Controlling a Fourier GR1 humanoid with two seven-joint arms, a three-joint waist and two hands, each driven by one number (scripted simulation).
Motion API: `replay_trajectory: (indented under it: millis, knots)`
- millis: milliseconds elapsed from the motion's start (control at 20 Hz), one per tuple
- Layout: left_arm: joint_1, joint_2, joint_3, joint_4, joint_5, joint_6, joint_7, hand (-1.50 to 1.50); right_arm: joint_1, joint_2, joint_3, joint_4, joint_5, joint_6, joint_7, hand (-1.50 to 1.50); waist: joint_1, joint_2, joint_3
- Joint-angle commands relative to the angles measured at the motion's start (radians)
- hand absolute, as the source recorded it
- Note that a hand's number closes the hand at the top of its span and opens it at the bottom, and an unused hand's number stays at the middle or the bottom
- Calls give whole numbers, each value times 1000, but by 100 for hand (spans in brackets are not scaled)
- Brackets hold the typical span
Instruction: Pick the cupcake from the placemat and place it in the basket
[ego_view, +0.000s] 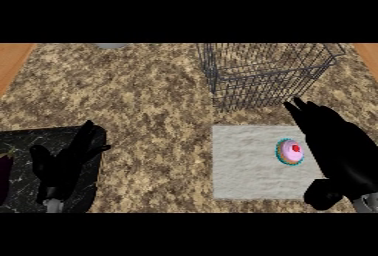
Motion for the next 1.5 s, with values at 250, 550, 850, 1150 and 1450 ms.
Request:
replay_trajectory:
  millis: [250,550,850,1150,1450]
  knots:
    - [117,-8,-44,106,-37,1,38,0,80,44,10,59,108,-55,-9,-150,6,14,-14]
    - [109,0,-34,65,-29,-3,73,0,88,96,4,101,154,-54,-31,-150,11,13,-15]
    - [69,-7,-11,111,-25,-7,71,0,117,137,48,193,197,-22,-34,-150,9,16,-15]
    - [24,-26,-16,112,-37,10,108,0,99,225,61,233,221,-1,4,-150,8,16,-15]
    - [89,-28,-14,108,-34,-18,51,0,136,216,45,312,276,-63,-78,-150,12,15,-15]
